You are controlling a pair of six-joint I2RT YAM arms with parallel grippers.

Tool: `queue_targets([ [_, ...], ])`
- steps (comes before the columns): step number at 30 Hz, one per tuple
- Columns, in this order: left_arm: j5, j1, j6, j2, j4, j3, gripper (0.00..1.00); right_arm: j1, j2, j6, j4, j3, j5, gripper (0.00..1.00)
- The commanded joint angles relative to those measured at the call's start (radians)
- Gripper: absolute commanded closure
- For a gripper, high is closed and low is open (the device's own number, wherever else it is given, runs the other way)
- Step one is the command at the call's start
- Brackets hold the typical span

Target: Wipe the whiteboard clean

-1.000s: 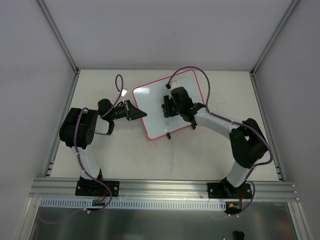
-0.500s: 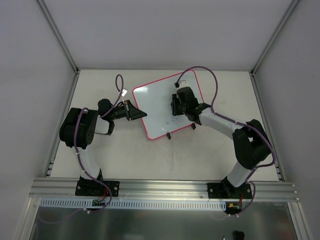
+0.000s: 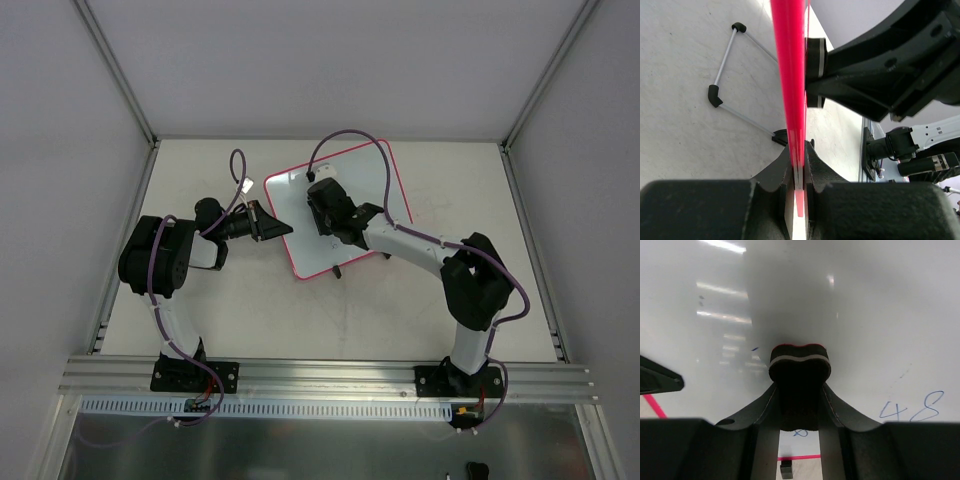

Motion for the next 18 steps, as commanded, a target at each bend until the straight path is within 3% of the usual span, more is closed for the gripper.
queue_targets([
  [1, 0.075, -0.014, 0.058, -0.038, 0.401, -0.003, 1.0, 0.061, 0.087, 0.005, 0.023, 0.041, -0.107, 1.0],
  [18, 0.076, -0.014, 0.063, -0.042, 0.401, -0.006, 1.0, 0.064, 0.12, -0.037, -0.052, 0.134, -0.116, 1.0],
])
